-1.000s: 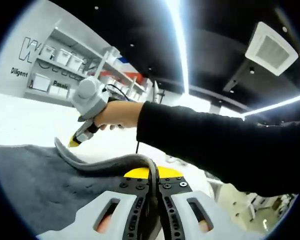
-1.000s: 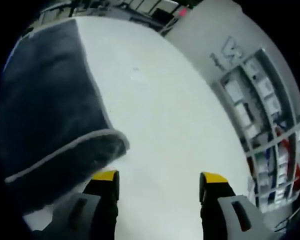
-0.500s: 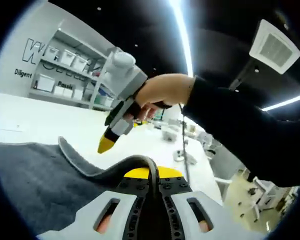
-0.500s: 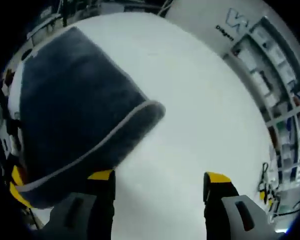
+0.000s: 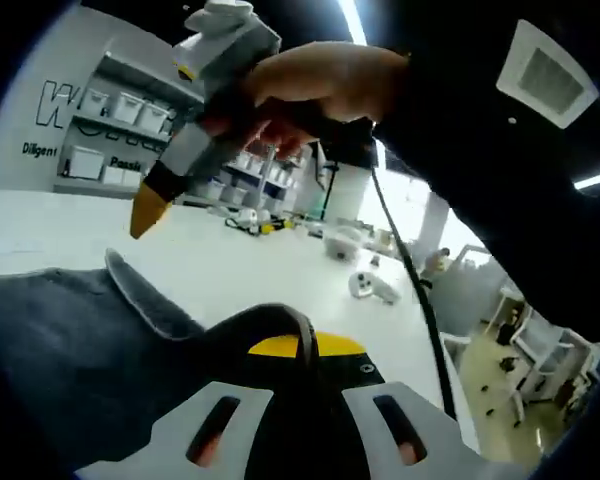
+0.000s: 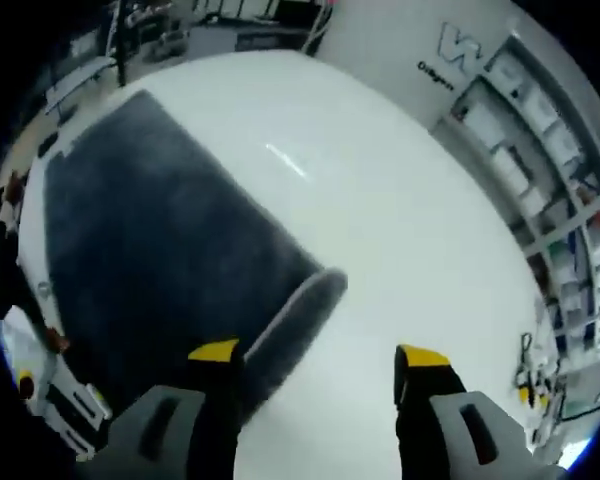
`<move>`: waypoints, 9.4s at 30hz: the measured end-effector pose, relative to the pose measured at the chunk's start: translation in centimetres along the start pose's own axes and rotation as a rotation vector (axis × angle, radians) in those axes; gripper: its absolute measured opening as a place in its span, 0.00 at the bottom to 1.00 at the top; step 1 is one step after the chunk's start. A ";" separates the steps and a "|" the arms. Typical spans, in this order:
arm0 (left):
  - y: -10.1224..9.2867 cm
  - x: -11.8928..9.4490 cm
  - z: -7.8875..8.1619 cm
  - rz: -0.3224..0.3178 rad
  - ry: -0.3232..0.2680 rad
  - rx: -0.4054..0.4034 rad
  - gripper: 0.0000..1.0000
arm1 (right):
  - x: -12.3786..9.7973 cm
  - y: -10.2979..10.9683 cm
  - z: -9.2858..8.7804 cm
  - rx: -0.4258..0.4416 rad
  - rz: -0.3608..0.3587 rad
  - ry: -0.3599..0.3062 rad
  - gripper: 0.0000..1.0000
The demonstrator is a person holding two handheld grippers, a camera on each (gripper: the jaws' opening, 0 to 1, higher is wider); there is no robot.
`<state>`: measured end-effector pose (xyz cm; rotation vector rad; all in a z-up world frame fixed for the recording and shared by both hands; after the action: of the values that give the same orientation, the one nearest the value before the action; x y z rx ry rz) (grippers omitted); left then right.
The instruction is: Open the folded towel by lifting each exposed corner and separating the folded layers until the towel lies flat within the target outline without major curled edges
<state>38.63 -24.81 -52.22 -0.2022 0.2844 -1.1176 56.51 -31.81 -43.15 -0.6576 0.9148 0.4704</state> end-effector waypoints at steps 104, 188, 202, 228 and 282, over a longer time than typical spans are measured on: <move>-3.1 2.1 -3.5 -0.101 0.287 0.188 0.88 | 8.8 -4.2 -3.5 0.055 -0.206 -0.070 0.64; 7.3 -39.2 8.2 0.637 -0.063 0.265 1.00 | -15.0 10.1 -10.5 0.323 -0.410 -0.775 1.00; 8.0 -45.1 5.7 0.745 -0.069 0.217 1.00 | -14.0 12.1 -16.3 0.362 -0.421 -0.754 1.00; 9.6 -52.5 1.4 0.821 -0.100 0.108 1.00 | -13.2 15.8 -21.2 0.438 -0.379 -0.769 1.00; 14.1 -53.8 1.2 0.868 0.041 0.081 0.95 | -11.0 13.2 -22.2 0.446 -0.415 -0.658 0.99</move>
<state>29.11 29.87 -48.72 0.0262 0.3176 -0.2717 29.81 -38.93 -47.87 -0.2367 0.2256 0.0808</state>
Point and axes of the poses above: the point that each gripper's makers call its tool centre point, and the gripper's own axes: x roughly forward along the fingers, y roughly to its left, z roughly out of its top, the point moved 9 cm from there along -x, roughly backward along the fingers
